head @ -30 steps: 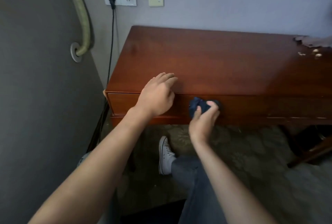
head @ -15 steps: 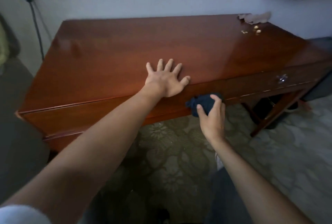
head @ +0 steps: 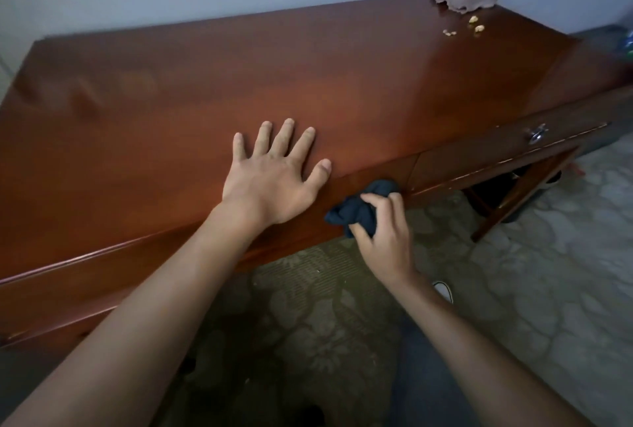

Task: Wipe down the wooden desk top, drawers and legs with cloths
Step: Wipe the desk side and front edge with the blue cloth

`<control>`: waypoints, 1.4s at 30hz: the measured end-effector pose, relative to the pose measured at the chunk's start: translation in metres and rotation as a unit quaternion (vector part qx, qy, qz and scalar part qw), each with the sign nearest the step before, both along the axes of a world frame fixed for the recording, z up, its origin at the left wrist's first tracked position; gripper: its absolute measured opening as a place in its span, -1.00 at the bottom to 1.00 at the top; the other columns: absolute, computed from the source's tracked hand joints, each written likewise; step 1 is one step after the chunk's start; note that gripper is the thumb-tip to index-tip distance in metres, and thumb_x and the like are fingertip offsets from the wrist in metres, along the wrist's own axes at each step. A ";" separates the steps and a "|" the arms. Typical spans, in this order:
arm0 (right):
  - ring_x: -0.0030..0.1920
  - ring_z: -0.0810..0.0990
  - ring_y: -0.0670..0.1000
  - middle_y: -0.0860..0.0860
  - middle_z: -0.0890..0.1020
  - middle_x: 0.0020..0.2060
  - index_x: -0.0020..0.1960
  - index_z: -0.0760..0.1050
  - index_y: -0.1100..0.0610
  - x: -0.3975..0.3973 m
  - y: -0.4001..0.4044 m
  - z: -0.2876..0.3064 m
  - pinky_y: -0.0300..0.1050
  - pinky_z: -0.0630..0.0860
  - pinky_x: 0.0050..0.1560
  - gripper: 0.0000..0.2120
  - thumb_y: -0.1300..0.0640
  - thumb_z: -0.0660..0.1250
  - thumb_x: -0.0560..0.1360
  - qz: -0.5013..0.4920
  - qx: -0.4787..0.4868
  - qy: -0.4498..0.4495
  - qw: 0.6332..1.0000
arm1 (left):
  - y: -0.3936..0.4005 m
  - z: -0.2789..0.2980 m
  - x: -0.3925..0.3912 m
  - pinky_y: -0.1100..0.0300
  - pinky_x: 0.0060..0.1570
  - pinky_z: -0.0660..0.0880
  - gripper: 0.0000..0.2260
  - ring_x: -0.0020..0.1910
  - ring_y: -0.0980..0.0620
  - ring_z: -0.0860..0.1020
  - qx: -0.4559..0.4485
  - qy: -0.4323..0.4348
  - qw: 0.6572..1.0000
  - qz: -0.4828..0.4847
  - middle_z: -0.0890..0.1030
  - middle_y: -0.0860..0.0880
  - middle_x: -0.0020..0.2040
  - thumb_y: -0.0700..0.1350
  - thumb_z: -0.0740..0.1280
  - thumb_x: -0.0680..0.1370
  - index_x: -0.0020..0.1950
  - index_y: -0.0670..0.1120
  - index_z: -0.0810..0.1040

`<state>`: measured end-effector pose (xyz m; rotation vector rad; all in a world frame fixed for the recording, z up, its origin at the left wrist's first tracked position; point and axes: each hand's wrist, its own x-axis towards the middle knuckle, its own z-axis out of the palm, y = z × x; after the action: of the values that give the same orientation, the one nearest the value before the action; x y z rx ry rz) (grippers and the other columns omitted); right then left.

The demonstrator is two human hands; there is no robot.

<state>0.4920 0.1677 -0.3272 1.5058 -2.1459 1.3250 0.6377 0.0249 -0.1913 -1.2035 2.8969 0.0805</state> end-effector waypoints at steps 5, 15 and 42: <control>-0.03 0.54 0.09 0.17 0.50 0.03 0.25 0.41 0.10 -0.030 0.002 0.015 -0.12 0.50 -0.13 -0.65 0.05 0.36 0.51 0.002 -0.011 0.054 0.998 | -0.002 -0.002 0.002 -0.27 0.59 -0.19 -0.31 0.67 -0.06 -0.22 -0.013 -0.001 1.000 -0.002 -0.19 0.07 0.69 0.45 -0.33 0.56 0.66 0.23 -0.23; -0.06 0.56 0.08 0.11 0.49 0.04 0.26 0.44 0.10 -0.076 0.014 0.025 -0.09 0.54 -0.18 -0.64 0.09 0.41 0.51 0.060 -0.015 0.043 0.997 | 0.003 0.002 -0.002 -0.17 0.61 -0.19 -0.27 0.66 0.05 -0.22 -0.001 0.007 0.999 0.041 -0.20 0.16 0.67 0.51 -0.35 0.48 0.64 0.32 -0.23; 0.01 0.66 0.14 0.06 0.58 0.26 0.17 0.64 0.07 -0.270 0.098 0.063 -0.02 0.61 -0.13 -0.72 0.13 0.49 0.46 0.168 -0.016 0.152 0.974 | 0.105 -0.003 -0.100 -0.21 0.56 0.11 -0.55 0.59 -0.08 0.26 -0.117 0.116 0.954 0.249 0.38 -0.02 0.58 0.12 0.02 0.72 0.51 -0.01 0.45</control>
<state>0.2222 0.2659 -0.2642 1.9768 -1.7302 1.1200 0.5373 0.1297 -0.1943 -2.0760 2.7612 -0.1355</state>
